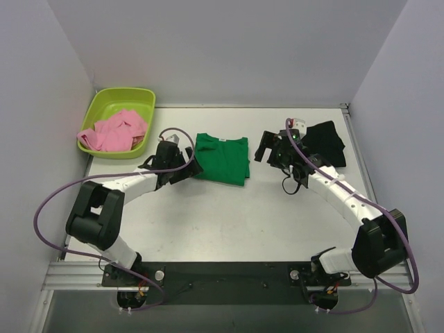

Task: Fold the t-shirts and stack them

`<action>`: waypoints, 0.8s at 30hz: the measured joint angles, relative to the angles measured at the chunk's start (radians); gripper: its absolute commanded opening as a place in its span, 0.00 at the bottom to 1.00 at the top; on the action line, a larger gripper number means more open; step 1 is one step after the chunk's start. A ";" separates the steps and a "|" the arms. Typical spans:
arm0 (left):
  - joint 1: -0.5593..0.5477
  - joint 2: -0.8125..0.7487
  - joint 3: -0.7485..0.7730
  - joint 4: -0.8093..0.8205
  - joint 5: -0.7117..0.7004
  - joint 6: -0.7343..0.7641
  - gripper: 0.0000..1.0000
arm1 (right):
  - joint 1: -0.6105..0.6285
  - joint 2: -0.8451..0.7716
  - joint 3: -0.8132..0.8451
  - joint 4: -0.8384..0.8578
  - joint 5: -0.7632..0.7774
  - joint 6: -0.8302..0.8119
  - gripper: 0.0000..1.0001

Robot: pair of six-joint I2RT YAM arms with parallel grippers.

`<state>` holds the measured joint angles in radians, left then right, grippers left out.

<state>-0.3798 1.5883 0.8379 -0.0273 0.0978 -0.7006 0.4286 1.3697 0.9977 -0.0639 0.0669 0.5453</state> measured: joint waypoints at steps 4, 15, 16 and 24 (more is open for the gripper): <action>0.021 0.069 0.073 0.024 -0.002 0.013 0.91 | 0.013 -0.011 -0.036 0.005 -0.005 -0.001 1.00; 0.044 0.204 0.150 0.039 0.007 0.053 0.89 | 0.025 -0.030 -0.088 0.006 -0.015 -0.002 1.00; 0.047 0.208 0.155 0.037 0.013 0.055 0.88 | 0.025 -0.034 -0.088 0.006 -0.015 -0.002 1.00; 0.066 0.240 0.180 0.060 0.020 0.063 0.71 | 0.024 -0.042 -0.098 0.008 -0.016 -0.005 1.00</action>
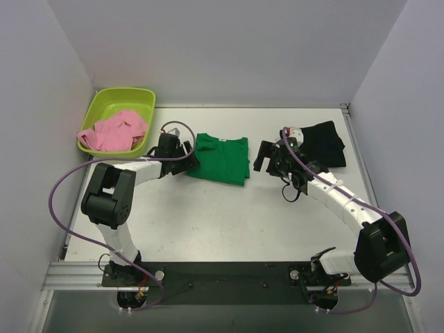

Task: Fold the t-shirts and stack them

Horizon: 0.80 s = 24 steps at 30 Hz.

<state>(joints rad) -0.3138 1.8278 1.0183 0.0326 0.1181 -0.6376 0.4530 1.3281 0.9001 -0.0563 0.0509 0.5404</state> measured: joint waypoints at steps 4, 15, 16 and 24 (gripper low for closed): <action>0.002 0.000 -0.011 0.005 0.006 -0.005 0.61 | -0.001 0.003 -0.001 -0.001 -0.003 0.000 1.00; -0.015 -0.001 -0.076 0.092 0.048 -0.035 0.29 | -0.022 0.130 0.017 -0.011 -0.026 0.007 1.00; -0.021 0.000 -0.078 0.091 0.050 -0.036 0.25 | -0.024 0.149 0.030 -0.016 -0.029 0.006 1.00; -0.034 -0.001 -0.087 0.094 0.061 -0.044 0.00 | -0.057 0.357 0.247 -0.046 -0.043 -0.020 1.00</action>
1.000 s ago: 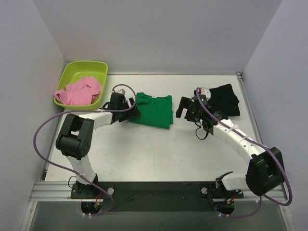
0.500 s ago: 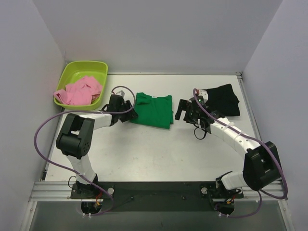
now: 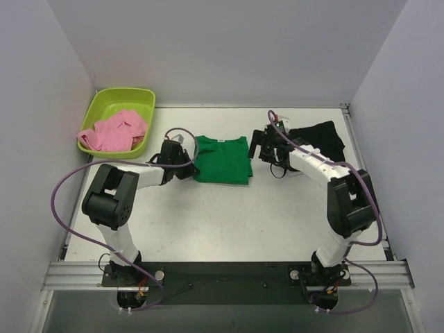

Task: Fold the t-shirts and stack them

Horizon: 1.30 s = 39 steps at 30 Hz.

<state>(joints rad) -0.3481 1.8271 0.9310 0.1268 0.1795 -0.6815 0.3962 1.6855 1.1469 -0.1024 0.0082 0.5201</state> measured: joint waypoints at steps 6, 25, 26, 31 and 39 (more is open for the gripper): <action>-0.005 -0.027 -0.045 0.020 0.000 -0.009 0.00 | -0.037 0.191 0.188 -0.005 -0.044 -0.018 1.00; -0.017 -0.073 -0.134 0.082 0.005 -0.040 0.00 | -0.021 0.476 0.431 -0.014 -0.156 -0.034 0.85; -0.017 -0.073 -0.134 0.082 0.005 -0.040 0.00 | -0.021 0.483 0.439 -0.016 -0.158 -0.035 0.83; -0.017 -0.073 -0.138 0.091 0.006 -0.041 0.00 | -0.011 0.512 0.476 -0.014 -0.174 -0.037 0.65; -0.017 -0.073 -0.140 0.094 0.010 -0.042 0.00 | 0.007 0.550 0.521 -0.021 -0.192 -0.040 0.40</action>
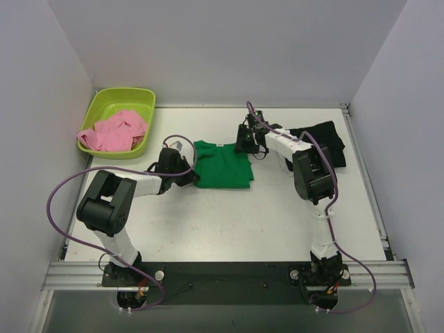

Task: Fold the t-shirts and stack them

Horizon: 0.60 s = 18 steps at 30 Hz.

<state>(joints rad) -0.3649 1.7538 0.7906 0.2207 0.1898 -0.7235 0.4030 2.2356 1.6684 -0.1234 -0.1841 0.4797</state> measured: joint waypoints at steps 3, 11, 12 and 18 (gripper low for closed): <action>0.000 -0.002 -0.007 0.009 0.002 -0.002 0.00 | 0.003 0.015 0.016 -0.002 -0.005 0.002 0.26; 0.000 -0.005 -0.038 0.062 0.014 -0.008 0.00 | 0.009 0.029 0.024 0.000 -0.006 0.018 0.00; 0.000 -0.005 -0.042 0.068 0.017 -0.009 0.00 | 0.010 0.029 0.024 -0.001 -0.005 0.017 0.00; -0.014 -0.010 -0.046 0.070 0.030 -0.017 0.00 | 0.011 0.024 0.024 -0.004 0.007 0.006 0.00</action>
<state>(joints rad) -0.3790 1.7439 0.7448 0.2905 0.2195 -0.7406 0.4145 2.2597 1.6928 -0.1272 -0.1772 0.4854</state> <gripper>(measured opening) 0.058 0.099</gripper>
